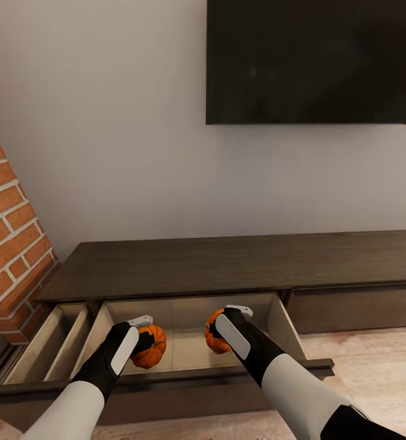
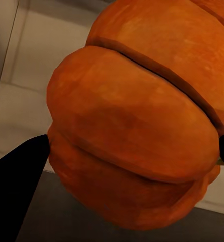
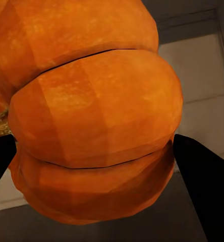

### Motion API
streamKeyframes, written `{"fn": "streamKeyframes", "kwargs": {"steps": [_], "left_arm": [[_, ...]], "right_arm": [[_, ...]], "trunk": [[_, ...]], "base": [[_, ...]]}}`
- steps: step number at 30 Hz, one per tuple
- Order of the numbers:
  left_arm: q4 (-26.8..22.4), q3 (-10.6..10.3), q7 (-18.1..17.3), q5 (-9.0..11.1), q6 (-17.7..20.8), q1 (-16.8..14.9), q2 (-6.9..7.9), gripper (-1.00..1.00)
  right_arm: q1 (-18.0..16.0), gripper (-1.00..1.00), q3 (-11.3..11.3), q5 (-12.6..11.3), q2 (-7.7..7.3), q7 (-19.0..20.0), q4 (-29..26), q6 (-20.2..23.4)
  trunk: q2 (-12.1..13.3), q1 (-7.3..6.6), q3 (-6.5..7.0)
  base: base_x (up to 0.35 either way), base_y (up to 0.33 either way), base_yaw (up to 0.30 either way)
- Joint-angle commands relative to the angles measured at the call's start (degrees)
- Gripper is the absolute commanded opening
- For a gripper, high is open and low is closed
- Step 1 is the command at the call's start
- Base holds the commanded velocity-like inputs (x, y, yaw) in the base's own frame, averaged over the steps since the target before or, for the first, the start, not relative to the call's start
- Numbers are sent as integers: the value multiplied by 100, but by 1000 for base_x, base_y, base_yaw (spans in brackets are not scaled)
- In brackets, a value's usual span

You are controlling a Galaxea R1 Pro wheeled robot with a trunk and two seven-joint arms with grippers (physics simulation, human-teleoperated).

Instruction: Place each of the two pumpkins and all three candles from the living room inside a cabinet in the living room (use any cabinet), then make sure every cabinet is closed, and position the cauldron so it is next to a table in the living room.

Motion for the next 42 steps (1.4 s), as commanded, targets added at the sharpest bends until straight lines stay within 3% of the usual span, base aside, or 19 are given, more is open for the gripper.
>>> {"fn": "streamKeyframes", "kwargs": {"steps": [1,4,21,30,39,40,42], "left_arm": [[-3,0,-5,1,-2,-2,0,-100],[-4,0,-8,1,-5,-1,0,-100],[-6,0,-10,8,-2,1,-2,-100],[-7,0,-14,8,-30,0,-8,-100],[-15,0,-20,8,-40,1,-3,-100],[-15,0,-21,8,-37,1,-2,-100],[-27,3,-27,8,-26,1,-1,-100]], "right_arm": [[-1,-100,0,-4,1,2,2,-8],[-6,-100,2,-4,1,-5,23,13],[-128,-100,0,-4,1,2,311,-38],[-285,-100,0,-5,1,17,834,-52],[-299,-100,0,-4,1,52,898,-321],[-300,100,0,-4,1,55,898,-323],[-300,100,0,0,1,73,898,-326]], "trunk": [[-2,2,-22],[-6,10,-89],[-6,10,-89],[-18,33,-288],[-18,33,-288],[-18,33,-288],[-18,33,-288]], "base": [[2,0,0],[0,0,0],[64,0,0],[1,0,0],[0,0,0],[0,0,0],[0,0,0]]}}
